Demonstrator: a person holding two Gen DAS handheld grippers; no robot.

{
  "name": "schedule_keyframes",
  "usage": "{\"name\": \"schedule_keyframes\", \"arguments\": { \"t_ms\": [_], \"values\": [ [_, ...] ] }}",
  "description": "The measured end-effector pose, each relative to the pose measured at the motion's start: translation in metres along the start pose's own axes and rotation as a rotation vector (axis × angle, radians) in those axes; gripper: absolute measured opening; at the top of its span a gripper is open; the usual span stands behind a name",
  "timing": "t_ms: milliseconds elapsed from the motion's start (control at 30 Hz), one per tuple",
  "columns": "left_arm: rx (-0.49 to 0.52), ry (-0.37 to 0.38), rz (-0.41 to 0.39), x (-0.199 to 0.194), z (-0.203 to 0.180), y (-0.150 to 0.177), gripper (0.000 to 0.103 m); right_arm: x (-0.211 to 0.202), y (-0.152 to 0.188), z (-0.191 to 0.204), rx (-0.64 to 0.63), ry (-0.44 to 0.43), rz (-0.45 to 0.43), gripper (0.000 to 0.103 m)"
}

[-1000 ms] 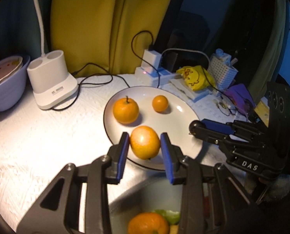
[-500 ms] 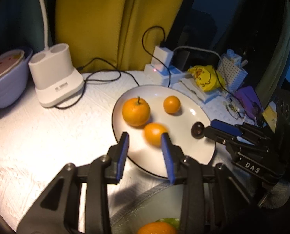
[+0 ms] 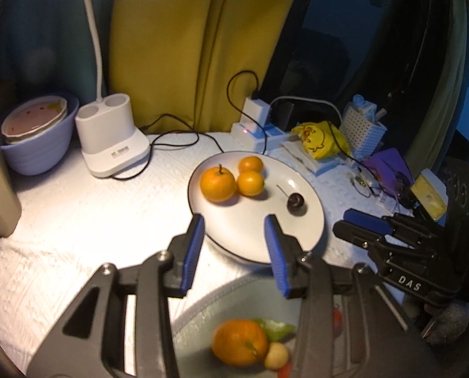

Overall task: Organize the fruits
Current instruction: 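Move both tools back over the fruit board, then grasp a small yellow fruit with the left tool while the right tool grasps the red tomato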

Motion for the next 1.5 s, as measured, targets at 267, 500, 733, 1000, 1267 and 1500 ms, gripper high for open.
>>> {"name": "schedule_keyframes", "arguments": {
  "t_ms": [267,500,733,1000,1267,1500],
  "values": [
    [0.011,0.001,-0.024,-0.027,-0.012,0.011,0.041,-0.024,0.012,0.009,-0.006,-0.006,-0.011,0.028],
    [0.014,0.005,-0.032,-0.045,-0.022,0.023,0.042,-0.042,0.022,0.016,-0.007,-0.012,-0.020,0.028],
    [0.018,0.017,-0.025,-0.056,-0.034,0.036,0.042,-0.053,0.031,0.018,-0.005,-0.016,-0.023,0.028],
    [0.011,0.023,-0.009,-0.062,-0.044,0.053,0.042,-0.064,0.046,0.018,-0.001,-0.018,-0.018,0.028],
    [0.001,0.041,0.026,-0.060,-0.055,0.073,0.042,-0.067,0.062,0.017,0.007,-0.020,-0.003,0.028],
    [-0.007,0.063,0.065,-0.054,-0.065,0.093,0.042,-0.063,0.073,0.014,0.015,-0.023,0.018,0.028]
  ]
}}
Point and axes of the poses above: each gripper's, at about its wrist camera, not at the fingertips, and x roughly the way its jaws point, z to its left, y to its underside, the point moved 3 cm from there along x, roughly the way its jaws point, and after that the axes turned 15 degrees about x, right-handed, at the moved point
